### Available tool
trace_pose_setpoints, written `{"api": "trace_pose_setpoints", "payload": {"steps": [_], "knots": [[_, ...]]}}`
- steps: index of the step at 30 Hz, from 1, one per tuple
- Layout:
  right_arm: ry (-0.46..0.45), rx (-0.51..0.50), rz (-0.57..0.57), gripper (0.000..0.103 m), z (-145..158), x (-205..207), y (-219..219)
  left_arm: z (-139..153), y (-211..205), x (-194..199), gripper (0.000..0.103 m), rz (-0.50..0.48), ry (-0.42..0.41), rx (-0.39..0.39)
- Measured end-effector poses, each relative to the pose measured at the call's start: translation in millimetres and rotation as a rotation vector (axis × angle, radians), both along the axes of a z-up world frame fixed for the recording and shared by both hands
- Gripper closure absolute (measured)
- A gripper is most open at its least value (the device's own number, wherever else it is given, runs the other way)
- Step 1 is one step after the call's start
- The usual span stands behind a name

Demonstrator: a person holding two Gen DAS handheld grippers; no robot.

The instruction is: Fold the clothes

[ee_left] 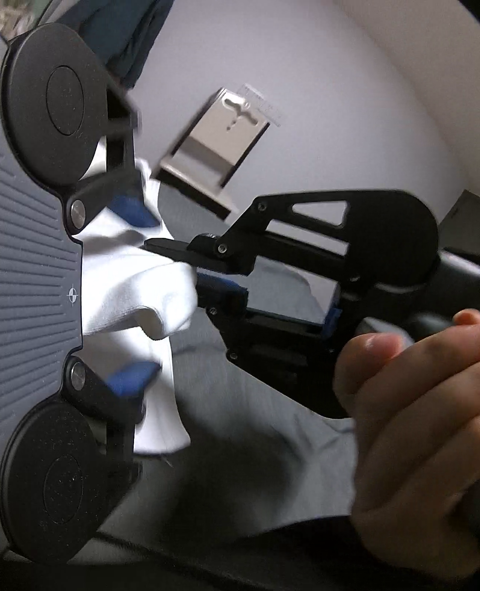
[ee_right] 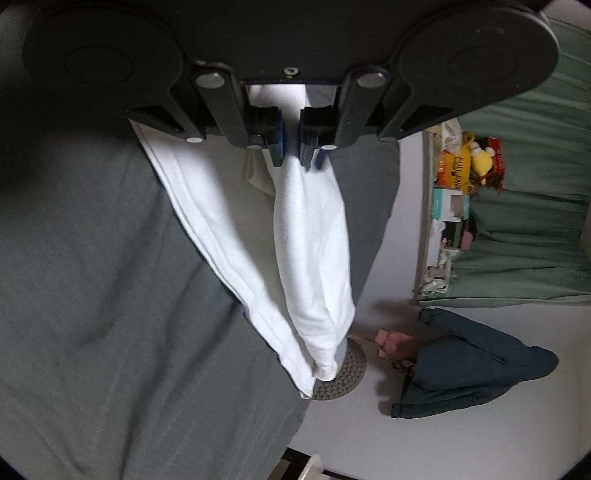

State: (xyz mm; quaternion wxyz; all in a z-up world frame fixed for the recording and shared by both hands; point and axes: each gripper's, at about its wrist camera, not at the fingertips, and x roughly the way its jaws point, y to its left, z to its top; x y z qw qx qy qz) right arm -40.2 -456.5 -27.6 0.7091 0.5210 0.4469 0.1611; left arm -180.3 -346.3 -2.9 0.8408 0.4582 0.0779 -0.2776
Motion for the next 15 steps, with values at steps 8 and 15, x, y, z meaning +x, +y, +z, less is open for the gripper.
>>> {"api": "trace_pose_setpoints", "payload": {"steps": [8,15], "knots": [[0.009,-0.055,-0.004,0.095,9,-14,-1,18,19,21,0.076,0.057,0.161,-0.215],[-0.082,-0.232,-0.054,0.056,37,-1,-12,21,49,26,0.086,0.11,0.245,-0.352]]}}
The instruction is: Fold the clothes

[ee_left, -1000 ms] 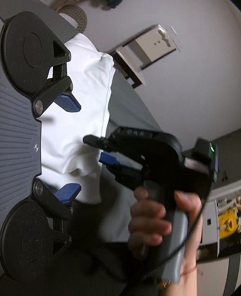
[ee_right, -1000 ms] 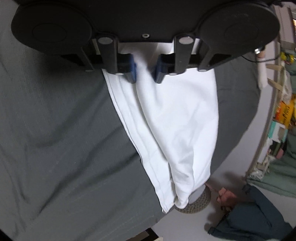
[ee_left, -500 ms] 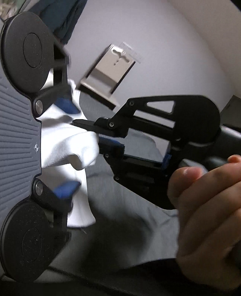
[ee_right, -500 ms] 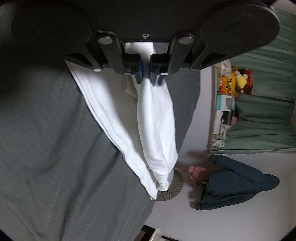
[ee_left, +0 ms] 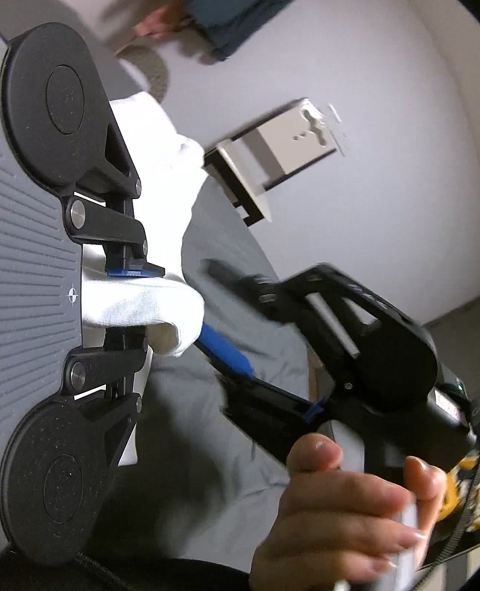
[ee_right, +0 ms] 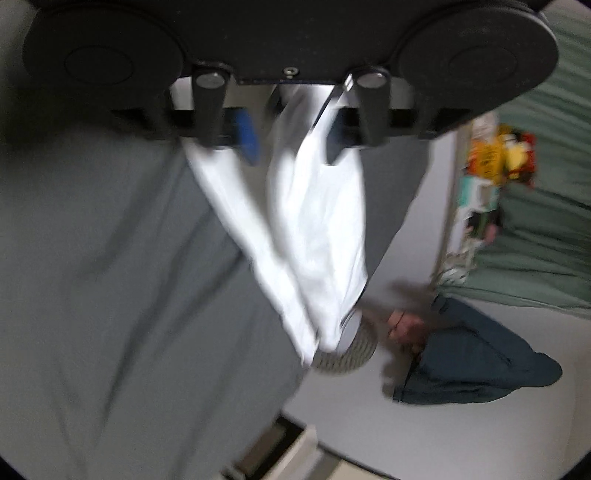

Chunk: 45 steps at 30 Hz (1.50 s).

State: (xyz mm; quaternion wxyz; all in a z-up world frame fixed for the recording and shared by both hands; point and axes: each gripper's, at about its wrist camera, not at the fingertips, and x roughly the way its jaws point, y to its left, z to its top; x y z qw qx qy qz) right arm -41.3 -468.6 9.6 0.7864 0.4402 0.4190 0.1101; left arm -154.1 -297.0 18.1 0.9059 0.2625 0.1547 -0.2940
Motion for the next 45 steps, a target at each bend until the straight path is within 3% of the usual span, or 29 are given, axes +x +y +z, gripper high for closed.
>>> {"api": "trace_pose_setpoints", "payload": {"steps": [4,8,13,17,19,21,22,23,24,30,36,39,41,43,44,45], "knots": [[-0.027,-0.08,0.042,0.055,15,52,-6,-4,16,-4,0.086,-0.017,0.003,-0.018],[-0.011,-0.131,0.088,0.037,14,135,14,-8,15,-1,0.086,-0.036,0.021,-0.029],[0.0,-0.188,0.157,0.037,-6,219,32,-10,24,6,0.087,-0.058,0.066,-0.071],[0.0,-0.234,0.144,0.038,-20,256,44,-9,28,6,0.087,-0.076,0.086,-0.094],[0.004,-0.229,0.155,0.042,-26,266,49,-7,27,8,0.087,-0.08,0.095,-0.106],[0.022,-0.227,0.179,0.064,-34,273,55,-9,25,8,0.087,-0.085,0.098,-0.117],[0.029,-0.241,0.18,0.066,-36,276,58,-10,24,9,0.087,-0.088,0.099,-0.119],[0.027,-0.26,0.177,0.075,-37,278,60,-11,23,9,0.087,-0.091,0.1,-0.119],[0.02,-0.27,0.181,0.093,-36,277,62,-12,21,8,0.087,-0.096,0.099,-0.118],[-0.043,-0.259,0.158,0.096,-21,263,52,-12,19,4,0.087,-0.132,0.102,-0.152],[0.049,-0.211,0.075,0.096,-50,266,34,-19,8,4,0.086,-0.145,0.142,-0.119],[0.046,-0.209,0.056,0.096,-53,264,37,-28,4,5,0.086,-0.143,0.164,-0.076],[0.046,-0.227,0.064,0.093,-50,262,37,-33,-2,3,0.086,-0.13,0.159,-0.033],[0.059,-0.234,0.063,0.078,-42,257,34,-34,-9,-5,0.075,-0.132,0.127,0.003],[0.06,-0.242,0.064,0.058,-37,252,32,-34,-11,-9,0.06,-0.145,0.123,0.014],[0.055,-0.253,0.071,0.046,-31,243,30,-33,-12,-13,0.042,-0.17,0.129,0.015]]}}
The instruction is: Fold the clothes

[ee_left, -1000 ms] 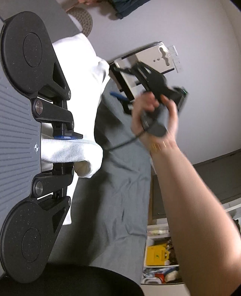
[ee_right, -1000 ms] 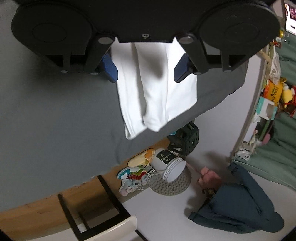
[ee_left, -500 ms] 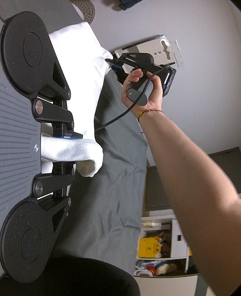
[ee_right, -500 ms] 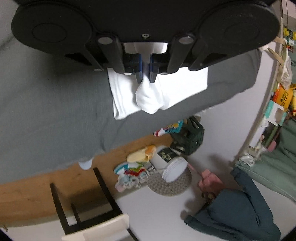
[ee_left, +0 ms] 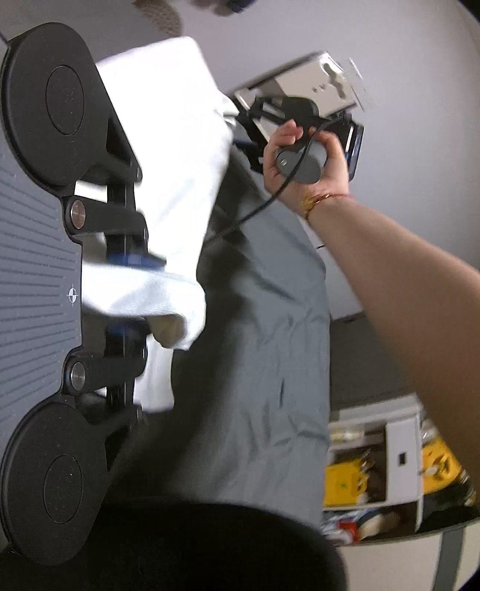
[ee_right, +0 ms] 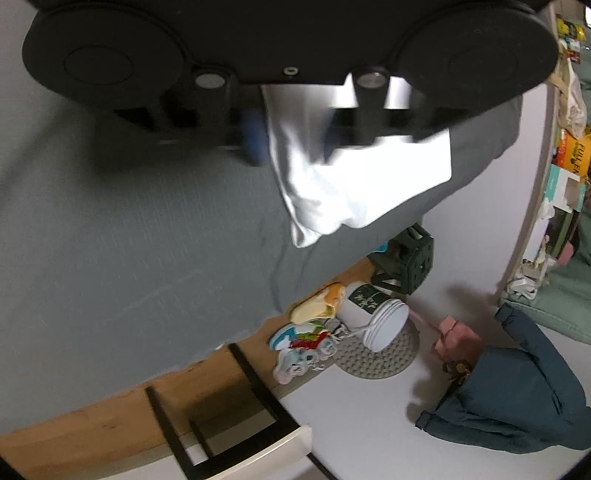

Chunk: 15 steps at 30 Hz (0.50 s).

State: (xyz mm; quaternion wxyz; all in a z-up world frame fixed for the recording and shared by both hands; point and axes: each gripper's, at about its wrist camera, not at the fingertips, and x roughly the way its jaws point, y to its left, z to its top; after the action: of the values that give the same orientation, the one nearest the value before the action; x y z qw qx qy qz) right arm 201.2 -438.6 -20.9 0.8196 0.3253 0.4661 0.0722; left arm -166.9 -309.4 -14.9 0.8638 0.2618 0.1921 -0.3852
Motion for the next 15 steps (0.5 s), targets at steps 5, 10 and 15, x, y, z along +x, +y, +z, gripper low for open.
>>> {"api": "trace_pose_setpoints", "payload": {"steps": [5,10,15], "knots": [[-0.05,-0.052,0.107,0.044,45,-66,3,14,17,-3,0.04,0.007,0.09,-0.058],[-0.09,-0.004,0.254,0.039,85,-157,18,42,58,-15,0.028,-0.011,0.112,-0.088],[0.04,0.004,0.344,0.03,78,-222,49,59,114,-22,0.02,0.027,0.169,-0.114]]}}
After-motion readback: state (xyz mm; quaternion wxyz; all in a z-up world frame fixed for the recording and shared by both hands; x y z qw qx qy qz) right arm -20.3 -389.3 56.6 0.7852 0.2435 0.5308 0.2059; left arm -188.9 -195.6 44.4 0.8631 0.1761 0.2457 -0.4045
